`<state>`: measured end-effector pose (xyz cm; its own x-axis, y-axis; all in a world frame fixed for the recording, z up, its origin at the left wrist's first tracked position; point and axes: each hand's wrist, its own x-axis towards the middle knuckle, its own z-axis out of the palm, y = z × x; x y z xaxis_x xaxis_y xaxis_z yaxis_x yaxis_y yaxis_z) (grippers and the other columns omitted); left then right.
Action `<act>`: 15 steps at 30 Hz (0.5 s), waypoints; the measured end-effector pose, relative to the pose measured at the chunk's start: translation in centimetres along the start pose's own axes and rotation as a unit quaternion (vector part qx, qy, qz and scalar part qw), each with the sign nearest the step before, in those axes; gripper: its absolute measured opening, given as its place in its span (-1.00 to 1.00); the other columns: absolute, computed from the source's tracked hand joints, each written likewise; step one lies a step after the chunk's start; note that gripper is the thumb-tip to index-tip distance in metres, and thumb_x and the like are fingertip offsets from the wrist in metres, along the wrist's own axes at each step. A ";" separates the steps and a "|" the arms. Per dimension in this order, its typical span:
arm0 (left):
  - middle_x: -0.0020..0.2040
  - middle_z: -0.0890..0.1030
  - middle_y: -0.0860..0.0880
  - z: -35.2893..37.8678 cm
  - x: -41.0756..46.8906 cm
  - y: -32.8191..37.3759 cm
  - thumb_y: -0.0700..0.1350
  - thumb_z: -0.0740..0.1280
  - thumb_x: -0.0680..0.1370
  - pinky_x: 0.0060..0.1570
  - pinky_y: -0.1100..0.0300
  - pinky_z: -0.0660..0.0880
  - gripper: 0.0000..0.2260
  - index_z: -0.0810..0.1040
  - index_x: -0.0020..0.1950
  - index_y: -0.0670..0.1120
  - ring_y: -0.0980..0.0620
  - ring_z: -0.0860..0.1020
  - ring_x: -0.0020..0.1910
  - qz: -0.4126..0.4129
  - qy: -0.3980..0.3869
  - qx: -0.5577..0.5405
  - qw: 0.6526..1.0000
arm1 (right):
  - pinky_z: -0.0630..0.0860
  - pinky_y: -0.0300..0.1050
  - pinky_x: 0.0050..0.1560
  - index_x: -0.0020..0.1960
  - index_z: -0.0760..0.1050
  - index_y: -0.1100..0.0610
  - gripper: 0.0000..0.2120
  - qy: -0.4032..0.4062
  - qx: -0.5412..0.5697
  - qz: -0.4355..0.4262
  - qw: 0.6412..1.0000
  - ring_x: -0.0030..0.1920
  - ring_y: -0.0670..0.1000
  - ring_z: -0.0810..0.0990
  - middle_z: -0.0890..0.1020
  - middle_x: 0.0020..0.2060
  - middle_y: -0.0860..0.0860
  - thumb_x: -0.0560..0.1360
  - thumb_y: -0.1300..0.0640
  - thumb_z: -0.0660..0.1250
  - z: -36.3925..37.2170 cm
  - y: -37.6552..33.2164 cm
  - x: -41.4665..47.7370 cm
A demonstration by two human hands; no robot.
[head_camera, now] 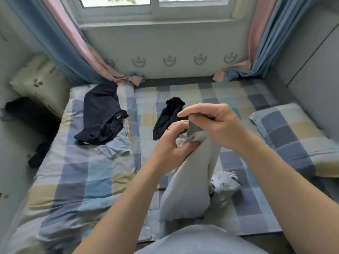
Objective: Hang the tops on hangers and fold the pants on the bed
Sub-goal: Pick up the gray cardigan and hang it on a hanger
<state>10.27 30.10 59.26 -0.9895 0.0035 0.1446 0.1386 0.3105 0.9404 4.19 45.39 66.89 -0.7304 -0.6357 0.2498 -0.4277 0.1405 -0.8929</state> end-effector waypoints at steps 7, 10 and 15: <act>-0.32 0.35 -0.14 -4.2 1.5 6.1 -0.04 0.48 0.37 -0.31 0.01 0.26 -0.65 0.41 -0.21 -0.27 -0.08 0.30 -0.32 0.058 0.055 -0.064 0.995 | 0.45 -0.29 -0.19 0.05 0.65 0.03 -0.82 -0.046 -0.035 -0.050 0.997 -0.28 -0.07 0.54 0.65 -0.26 0.03 0.54 0.26 0.38 -2.6 -5.8 3.0; -0.38 0.19 0.01 -5.7 2.1 8.2 -0.24 0.42 0.39 -0.35 0.10 0.11 -0.61 0.18 -0.36 -0.05 0.05 0.15 -0.34 0.105 0.126 -0.053 0.985 | 0.40 -0.21 -0.27 0.11 0.56 -0.12 -0.70 -0.066 -0.083 -0.033 0.994 -0.32 -0.02 0.41 0.55 -0.27 0.19 0.44 0.12 0.50 -4.0 -5.7 3.6; -0.37 0.15 0.05 -7.2 3.1 10.7 -0.46 0.26 0.33 -0.36 0.18 0.10 -0.62 0.11 -0.33 -0.09 0.09 0.12 -0.34 0.159 0.210 -0.018 0.964 | 0.26 -0.20 -0.32 -0.25 0.39 0.04 -0.73 0.005 -0.145 -0.023 0.989 -0.37 -0.13 0.31 0.37 -0.42 -0.15 0.38 0.01 0.48 -4.0 -1.2 3.1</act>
<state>8.94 26.56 72.01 -0.7934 -0.2946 0.5327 0.4411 0.3249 0.8366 0.28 46.23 70.21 -0.7114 -0.6391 0.2923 -0.5941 0.3248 -0.7359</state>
